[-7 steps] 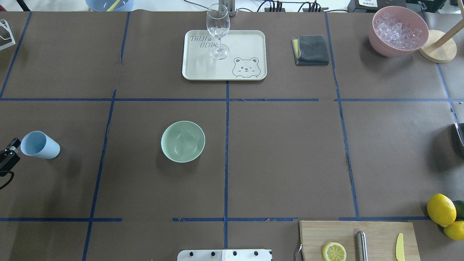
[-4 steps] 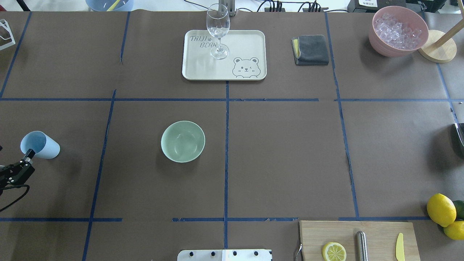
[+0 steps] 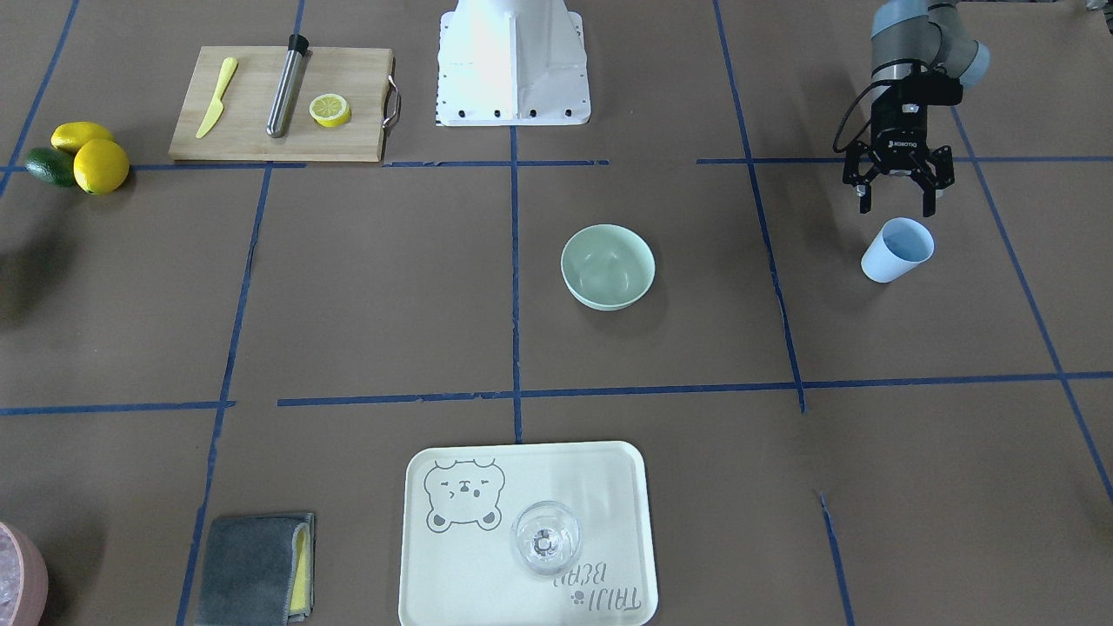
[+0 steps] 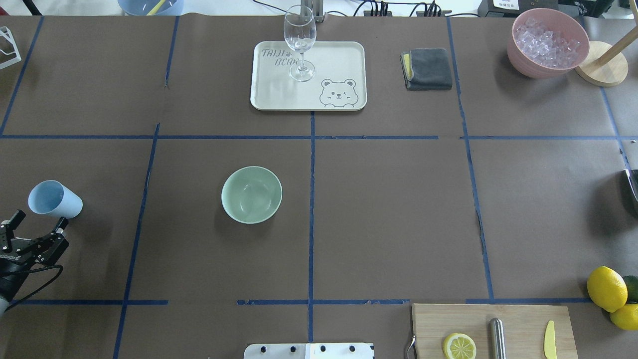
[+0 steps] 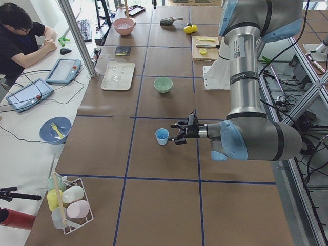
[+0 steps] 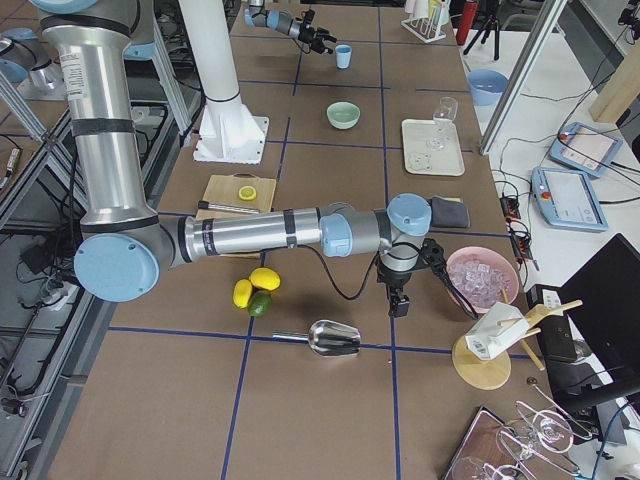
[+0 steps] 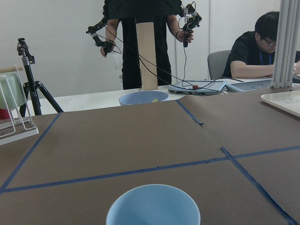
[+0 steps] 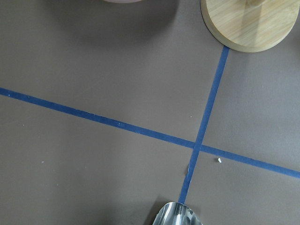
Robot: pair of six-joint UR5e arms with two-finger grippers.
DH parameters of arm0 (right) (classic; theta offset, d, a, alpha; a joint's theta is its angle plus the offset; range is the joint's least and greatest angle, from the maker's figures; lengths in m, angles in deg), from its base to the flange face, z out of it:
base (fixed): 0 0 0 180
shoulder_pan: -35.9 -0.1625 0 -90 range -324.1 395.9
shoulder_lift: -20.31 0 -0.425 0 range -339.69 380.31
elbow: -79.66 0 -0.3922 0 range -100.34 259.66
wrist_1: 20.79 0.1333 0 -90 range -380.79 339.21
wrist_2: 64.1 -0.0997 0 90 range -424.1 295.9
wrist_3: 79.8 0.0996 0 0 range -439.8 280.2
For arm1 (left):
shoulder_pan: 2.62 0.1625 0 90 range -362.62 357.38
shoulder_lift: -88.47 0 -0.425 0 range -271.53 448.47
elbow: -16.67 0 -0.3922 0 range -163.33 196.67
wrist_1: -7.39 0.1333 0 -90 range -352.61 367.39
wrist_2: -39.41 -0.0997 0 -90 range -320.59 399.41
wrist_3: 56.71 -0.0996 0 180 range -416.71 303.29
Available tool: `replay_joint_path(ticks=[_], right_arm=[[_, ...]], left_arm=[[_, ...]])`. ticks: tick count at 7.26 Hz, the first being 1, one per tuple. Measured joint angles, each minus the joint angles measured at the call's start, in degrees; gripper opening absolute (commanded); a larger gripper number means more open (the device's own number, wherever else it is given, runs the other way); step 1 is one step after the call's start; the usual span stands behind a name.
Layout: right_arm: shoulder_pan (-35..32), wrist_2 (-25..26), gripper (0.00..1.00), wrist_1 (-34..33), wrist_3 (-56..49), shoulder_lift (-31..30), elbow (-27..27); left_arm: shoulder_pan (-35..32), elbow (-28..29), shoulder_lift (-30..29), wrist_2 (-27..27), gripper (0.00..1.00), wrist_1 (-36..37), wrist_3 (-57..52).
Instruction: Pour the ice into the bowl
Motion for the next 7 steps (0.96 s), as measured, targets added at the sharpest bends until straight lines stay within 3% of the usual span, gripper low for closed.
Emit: replay_joint_path(ticks=[7], right_arm=[[0.0,-0.5,1.0,0.0,-0.09,-0.34,-0.23]], left_arm=[[-0.58,3.96,-2.31,0.13,1.0,-0.64,2.72]])
